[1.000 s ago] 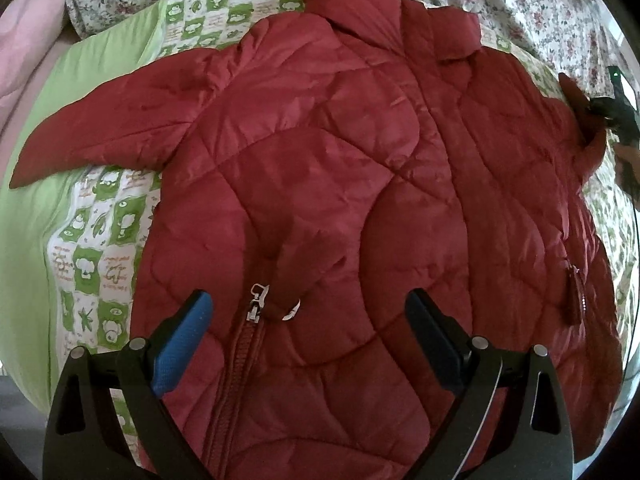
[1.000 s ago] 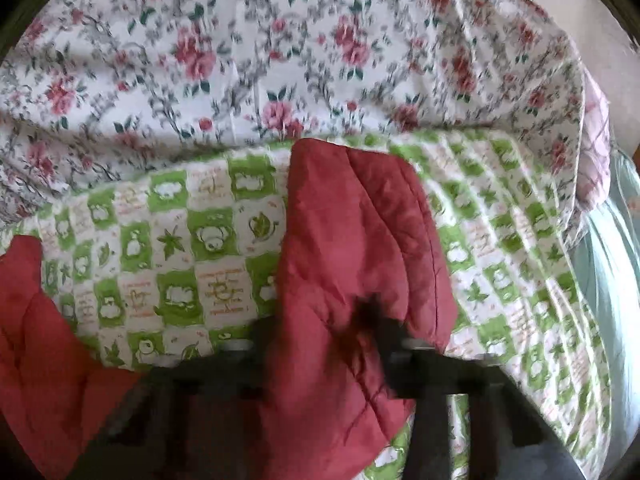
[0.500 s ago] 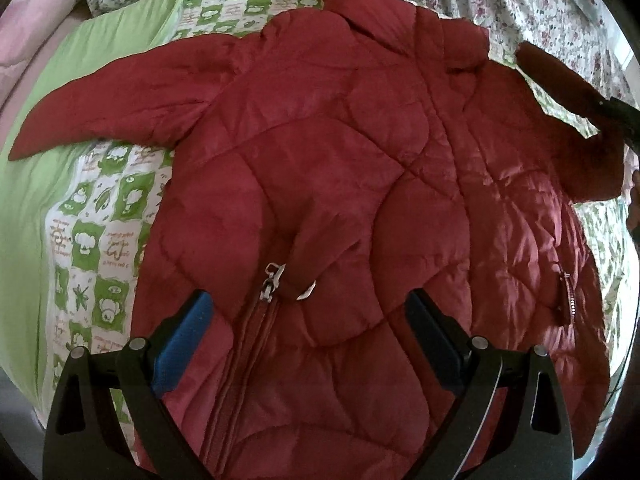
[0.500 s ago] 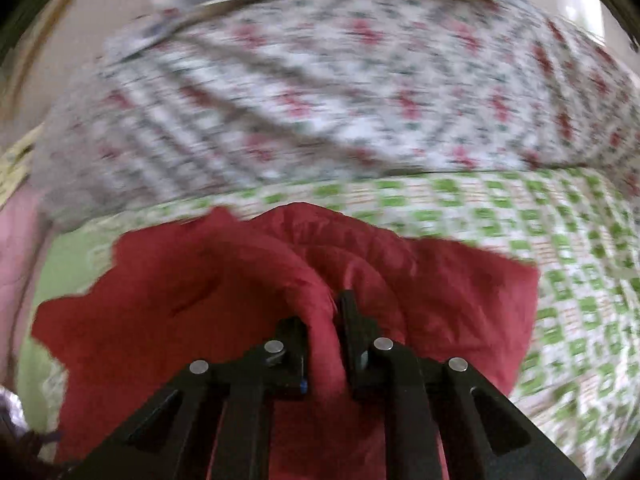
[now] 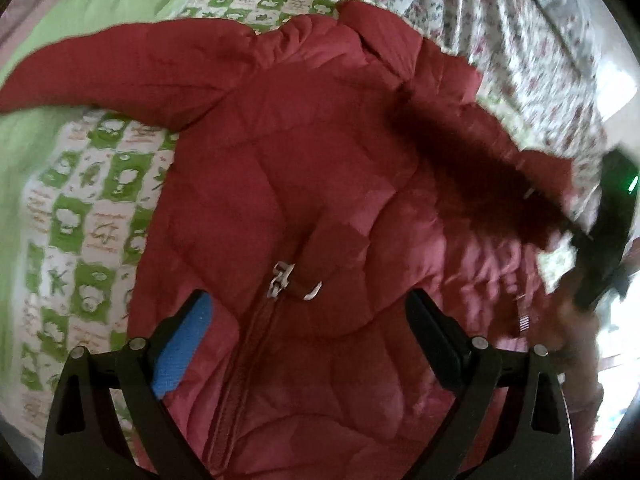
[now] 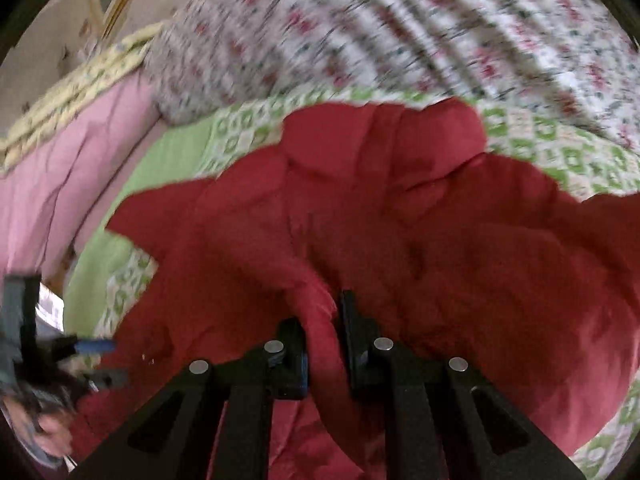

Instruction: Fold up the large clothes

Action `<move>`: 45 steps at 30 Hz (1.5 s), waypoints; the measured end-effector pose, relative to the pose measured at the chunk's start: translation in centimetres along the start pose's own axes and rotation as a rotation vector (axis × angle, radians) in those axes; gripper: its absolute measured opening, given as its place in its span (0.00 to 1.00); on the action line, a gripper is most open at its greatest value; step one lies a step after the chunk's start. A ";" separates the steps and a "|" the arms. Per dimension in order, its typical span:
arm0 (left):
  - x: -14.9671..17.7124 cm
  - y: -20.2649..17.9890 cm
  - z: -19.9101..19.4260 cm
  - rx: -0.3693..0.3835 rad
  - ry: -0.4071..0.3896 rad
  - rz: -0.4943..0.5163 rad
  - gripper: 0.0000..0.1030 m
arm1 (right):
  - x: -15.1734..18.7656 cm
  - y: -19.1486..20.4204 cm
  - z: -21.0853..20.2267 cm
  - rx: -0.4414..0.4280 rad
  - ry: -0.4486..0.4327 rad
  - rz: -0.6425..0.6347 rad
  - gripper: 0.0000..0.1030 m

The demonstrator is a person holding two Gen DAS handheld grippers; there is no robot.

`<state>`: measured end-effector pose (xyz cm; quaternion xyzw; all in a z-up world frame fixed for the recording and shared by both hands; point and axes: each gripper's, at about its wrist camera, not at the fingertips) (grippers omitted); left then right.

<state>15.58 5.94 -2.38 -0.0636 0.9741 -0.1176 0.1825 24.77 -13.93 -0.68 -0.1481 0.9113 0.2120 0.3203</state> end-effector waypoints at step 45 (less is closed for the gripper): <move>-9.1 2.5 1.6 -0.092 -0.269 0.041 0.29 | 1.6 -9.7 -1.2 0.201 -0.037 0.233 0.61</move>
Point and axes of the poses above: each gripper's, at about its wrist camera, not at the fingertips, and z roughly the way its jaws point, y to its left, x to its underside, and after that the axes turned 6 degrees about -x, right-handed
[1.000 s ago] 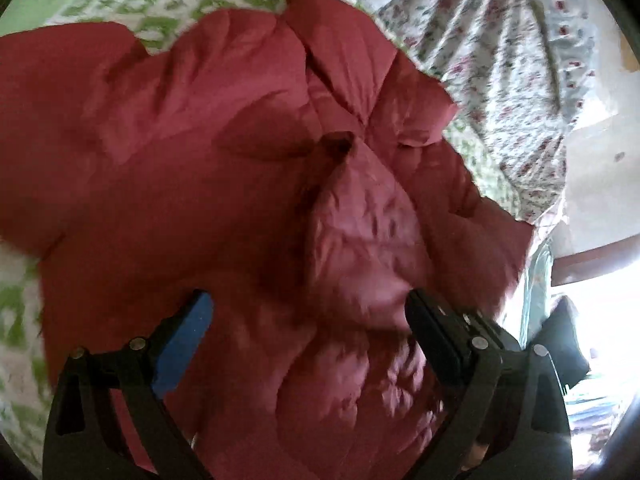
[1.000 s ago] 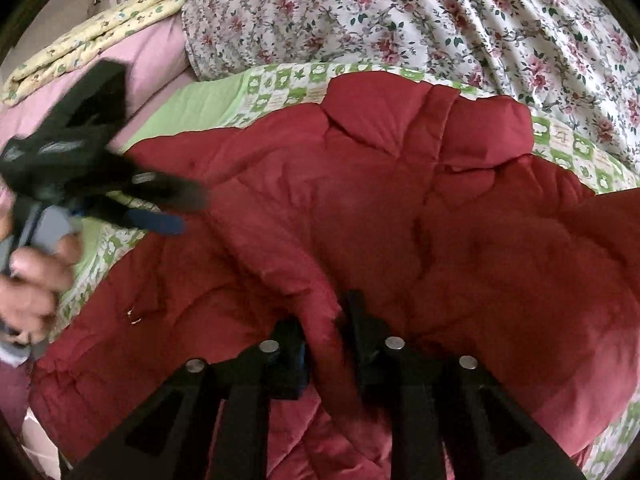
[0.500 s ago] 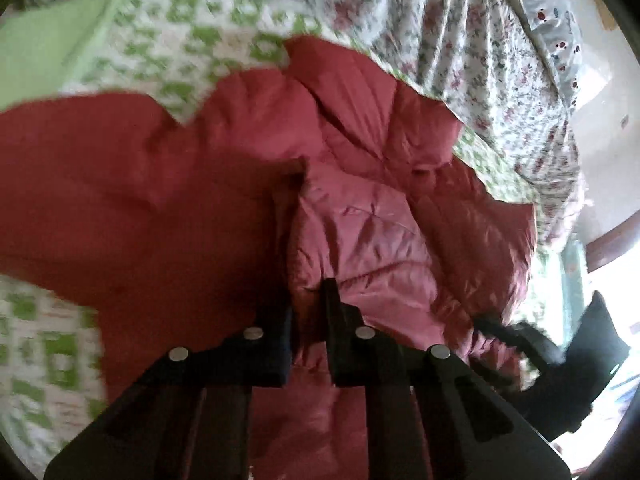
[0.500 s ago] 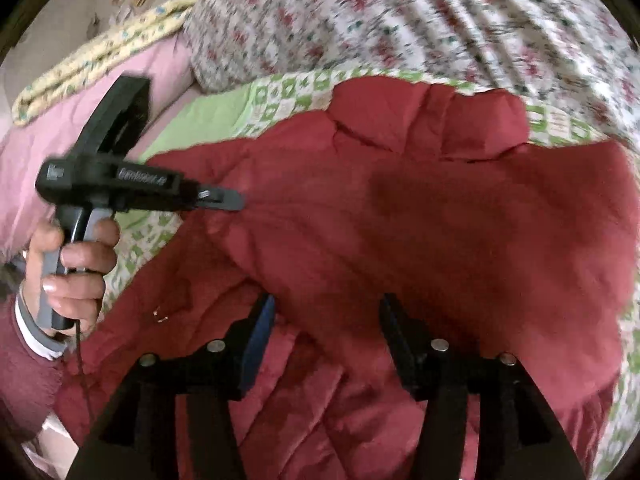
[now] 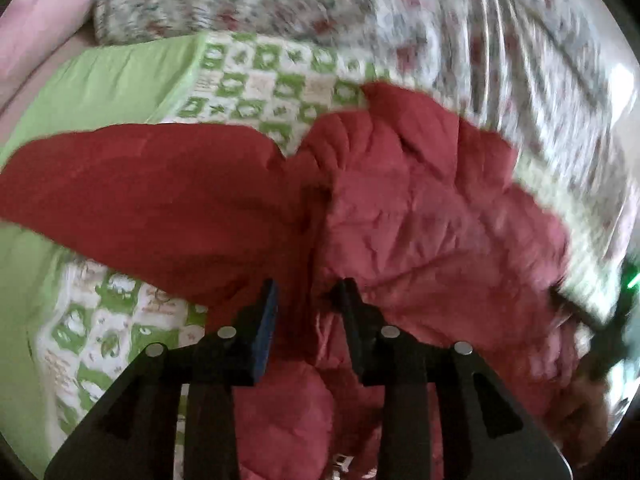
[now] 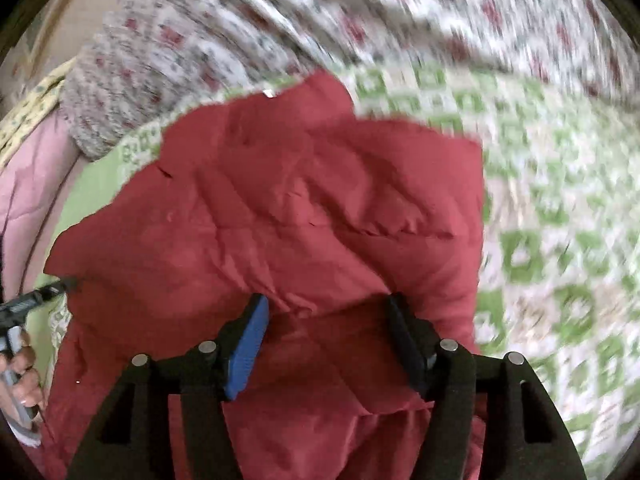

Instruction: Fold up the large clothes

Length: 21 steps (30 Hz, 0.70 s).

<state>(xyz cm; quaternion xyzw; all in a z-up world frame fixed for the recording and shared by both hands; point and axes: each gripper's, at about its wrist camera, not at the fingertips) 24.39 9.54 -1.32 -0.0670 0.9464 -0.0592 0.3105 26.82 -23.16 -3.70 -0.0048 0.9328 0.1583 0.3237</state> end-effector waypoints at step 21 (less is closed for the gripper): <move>2.6 -3.4 6.1 0.031 -0.007 0.143 0.29 | 0.3 0.3 1.1 0.040 -0.026 -0.041 0.68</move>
Point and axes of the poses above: each gripper's, at about its wrist camera, not at the fingertips, and z roughly the way its jaws point, y to its left, x to its underside, and after that the axes turned 6 degrees about -x, right-handed
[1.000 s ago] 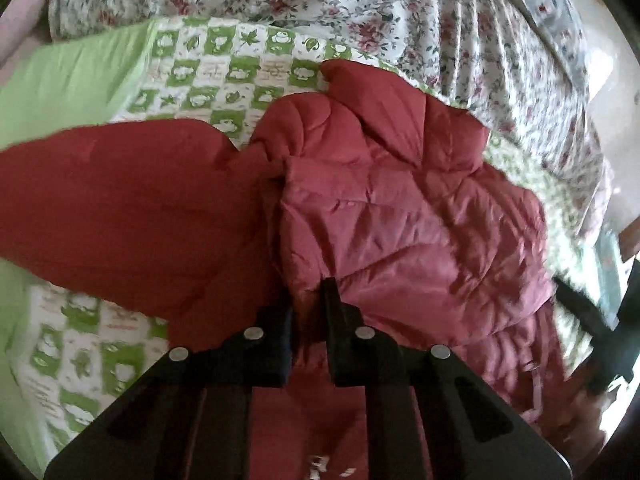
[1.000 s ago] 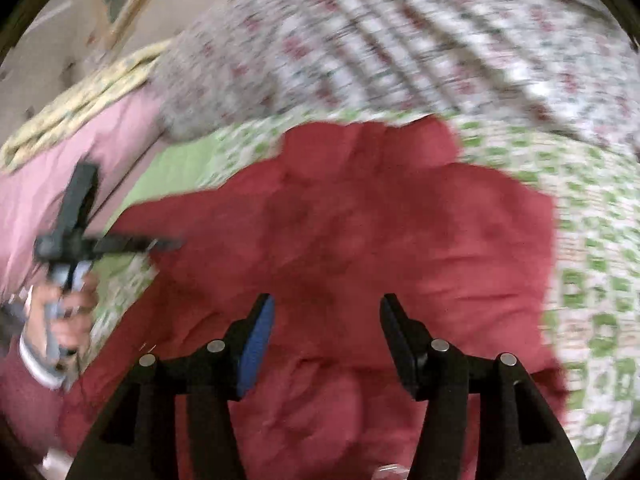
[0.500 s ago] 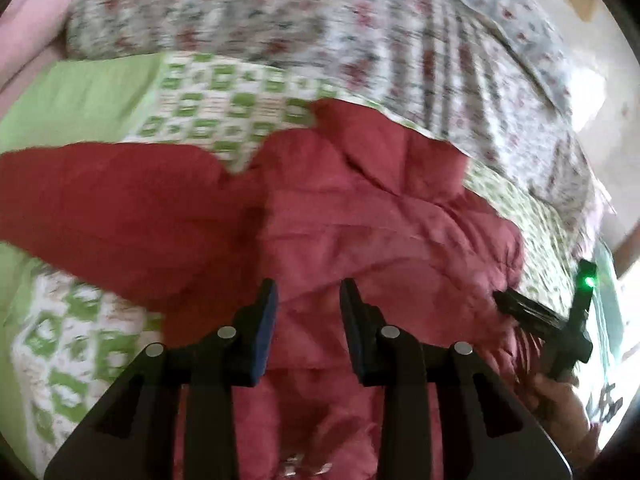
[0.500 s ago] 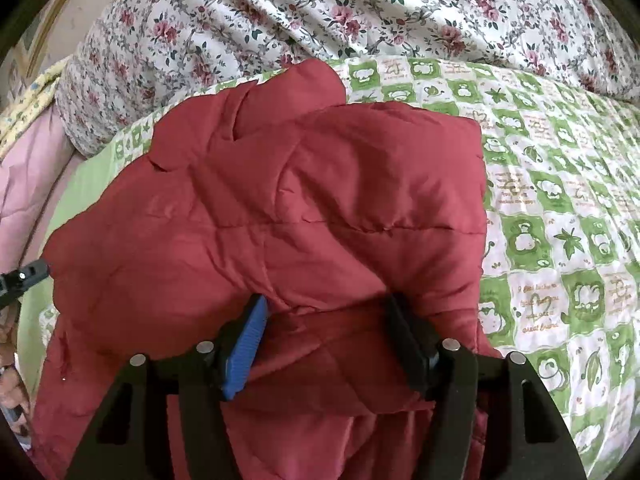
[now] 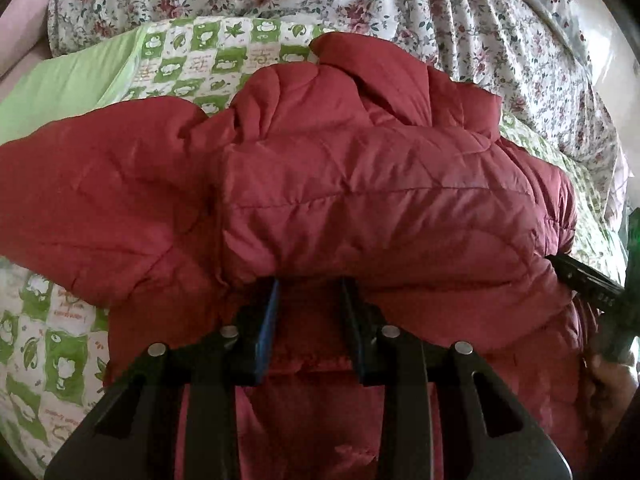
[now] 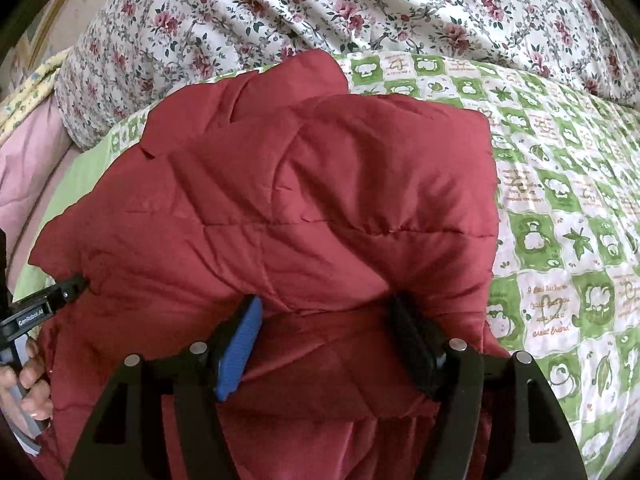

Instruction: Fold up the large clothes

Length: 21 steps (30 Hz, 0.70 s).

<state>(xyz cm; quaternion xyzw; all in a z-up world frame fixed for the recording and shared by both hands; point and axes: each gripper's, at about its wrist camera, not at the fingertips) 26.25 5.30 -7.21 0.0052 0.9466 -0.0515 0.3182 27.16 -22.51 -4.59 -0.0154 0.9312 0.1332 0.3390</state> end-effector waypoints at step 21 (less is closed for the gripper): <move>-0.5 5.8 -5.0 0.042 0.063 -0.175 0.45 | 0.3 1.5 -6.2 -0.088 0.003 0.071 0.72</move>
Point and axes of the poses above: each gripper's, at about its wrist camera, not at the fingertips, and z roughly the way its jaws point, y to its left, x to its underside, and after that the axes turned 6 degrees about -x, right-handed
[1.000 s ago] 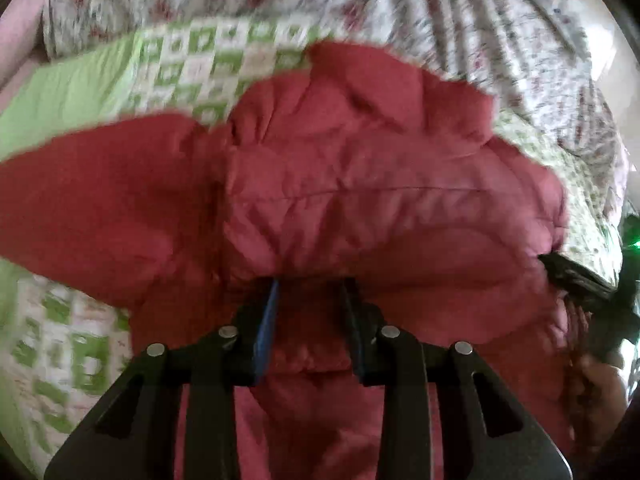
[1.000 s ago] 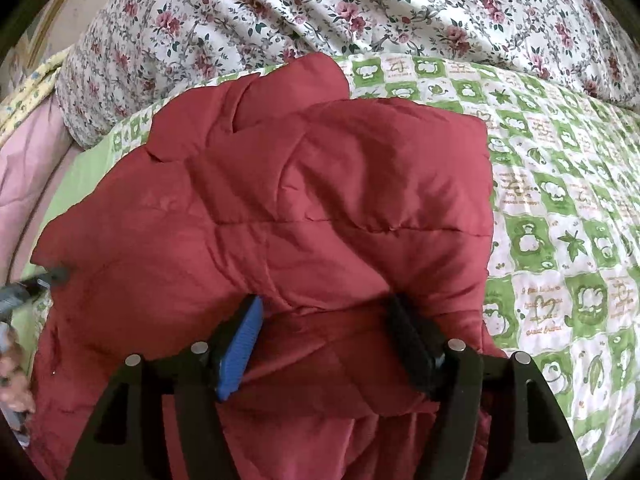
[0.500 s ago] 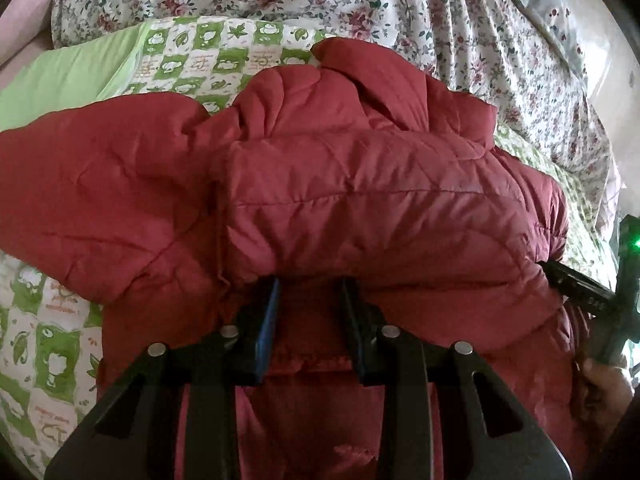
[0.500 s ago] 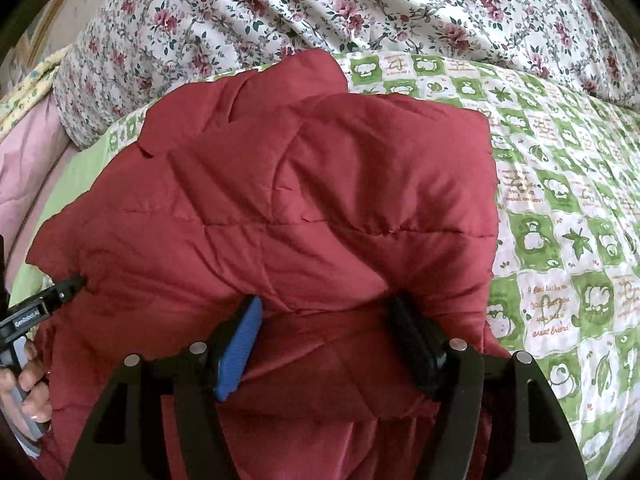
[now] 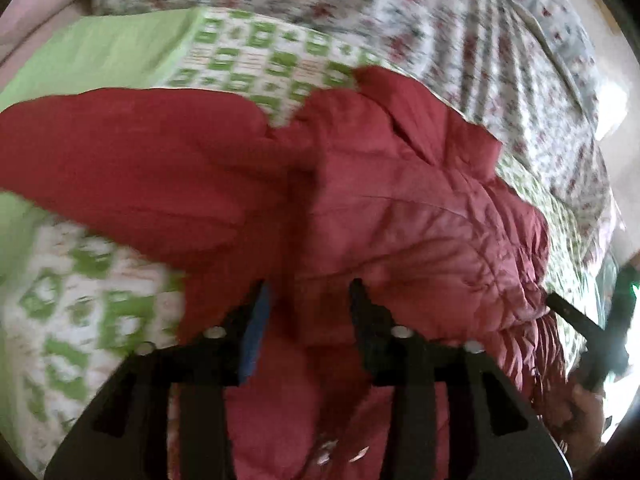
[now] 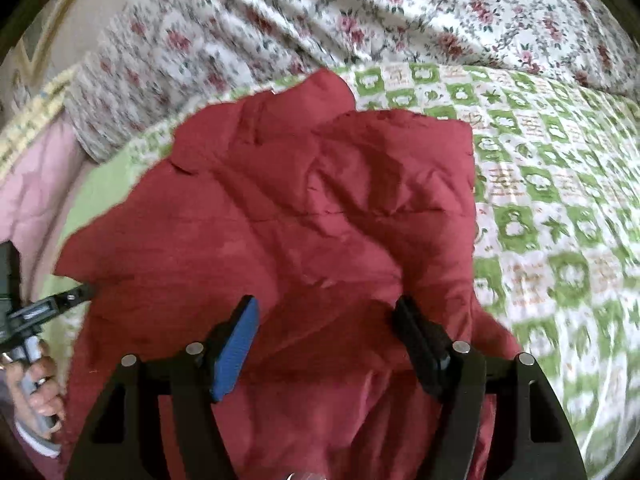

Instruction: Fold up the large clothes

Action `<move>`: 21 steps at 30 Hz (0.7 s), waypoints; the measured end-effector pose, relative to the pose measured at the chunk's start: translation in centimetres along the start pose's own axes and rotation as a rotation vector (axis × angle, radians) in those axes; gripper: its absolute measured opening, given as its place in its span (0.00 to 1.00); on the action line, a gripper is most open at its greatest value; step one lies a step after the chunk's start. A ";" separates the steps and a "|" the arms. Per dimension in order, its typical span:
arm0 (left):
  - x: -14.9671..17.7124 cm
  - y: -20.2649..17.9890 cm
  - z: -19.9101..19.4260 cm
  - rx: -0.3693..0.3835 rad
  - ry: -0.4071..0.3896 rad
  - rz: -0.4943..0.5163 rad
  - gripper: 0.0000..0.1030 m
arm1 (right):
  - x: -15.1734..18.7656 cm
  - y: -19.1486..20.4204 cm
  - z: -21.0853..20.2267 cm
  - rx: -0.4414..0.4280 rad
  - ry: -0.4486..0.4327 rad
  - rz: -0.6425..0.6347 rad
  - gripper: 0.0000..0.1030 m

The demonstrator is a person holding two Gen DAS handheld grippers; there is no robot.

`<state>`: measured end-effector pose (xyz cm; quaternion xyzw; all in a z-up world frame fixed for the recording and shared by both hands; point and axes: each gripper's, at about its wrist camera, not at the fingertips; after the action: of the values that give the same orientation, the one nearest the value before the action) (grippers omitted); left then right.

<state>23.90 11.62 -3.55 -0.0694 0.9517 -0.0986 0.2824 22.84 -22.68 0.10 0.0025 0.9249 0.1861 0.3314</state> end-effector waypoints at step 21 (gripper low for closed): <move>-2.1 21.2 -1.0 -0.110 -0.046 -0.509 0.65 | 4.1 2.7 -4.4 -0.162 -0.171 -0.076 0.77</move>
<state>23.51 32.72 -6.41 -0.3242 0.9008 -0.1129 0.2659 16.64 -21.17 1.63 -0.0434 0.8747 0.2469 0.4148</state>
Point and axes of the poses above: each gripper's, at about its wrist camera, not at the fingertips, and z roughly the way its jaws point, y to its left, x to its underside, and after that the axes turned 6 degrees about -x, right-handed
